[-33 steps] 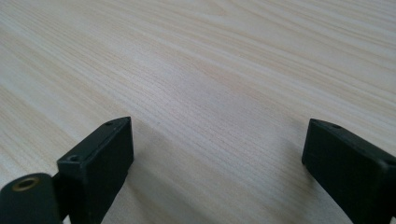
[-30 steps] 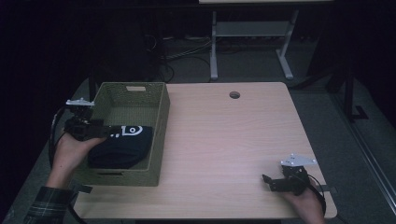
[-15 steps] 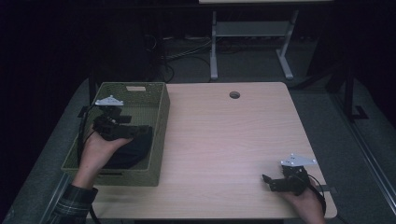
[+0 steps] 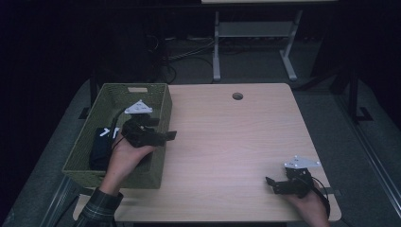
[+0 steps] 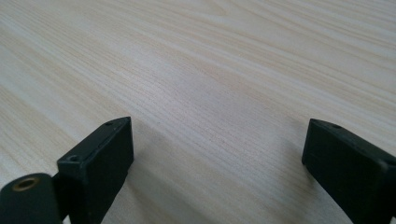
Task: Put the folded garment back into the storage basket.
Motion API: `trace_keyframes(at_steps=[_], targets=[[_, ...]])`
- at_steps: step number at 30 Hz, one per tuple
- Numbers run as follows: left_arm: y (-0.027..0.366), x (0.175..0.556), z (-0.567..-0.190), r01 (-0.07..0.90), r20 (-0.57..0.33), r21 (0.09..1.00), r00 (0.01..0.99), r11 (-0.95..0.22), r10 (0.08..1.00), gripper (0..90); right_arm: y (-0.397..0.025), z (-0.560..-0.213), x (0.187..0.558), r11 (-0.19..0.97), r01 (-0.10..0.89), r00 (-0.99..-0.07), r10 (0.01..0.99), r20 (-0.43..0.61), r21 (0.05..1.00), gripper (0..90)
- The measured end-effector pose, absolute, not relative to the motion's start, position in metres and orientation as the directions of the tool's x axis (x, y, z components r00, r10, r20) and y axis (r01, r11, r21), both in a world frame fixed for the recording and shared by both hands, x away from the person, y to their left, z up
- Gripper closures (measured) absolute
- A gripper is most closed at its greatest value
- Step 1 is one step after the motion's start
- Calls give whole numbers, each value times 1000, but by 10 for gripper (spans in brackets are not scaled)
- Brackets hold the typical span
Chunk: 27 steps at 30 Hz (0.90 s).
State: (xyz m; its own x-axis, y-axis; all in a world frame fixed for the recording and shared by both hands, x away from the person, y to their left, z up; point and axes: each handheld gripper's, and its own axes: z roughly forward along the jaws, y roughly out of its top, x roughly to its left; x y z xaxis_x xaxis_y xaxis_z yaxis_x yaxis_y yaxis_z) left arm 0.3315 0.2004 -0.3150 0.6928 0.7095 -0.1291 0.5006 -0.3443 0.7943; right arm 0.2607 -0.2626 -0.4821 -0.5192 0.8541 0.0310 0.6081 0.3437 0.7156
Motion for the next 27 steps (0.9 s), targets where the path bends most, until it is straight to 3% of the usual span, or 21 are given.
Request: trace_keyframes(at_steps=[10, 27], targets=[[159, 322, -334, 457, -121, 813, 739, -362, 662, 153, -263, -482, 261, 344, 608, -520, 854, 31, 716, 87], [111, 303, -388, 451, -88, 745, 797, -492, 598, 153, -263, -482, 261, 343, 609, -519, 854, 31, 715, 87]])
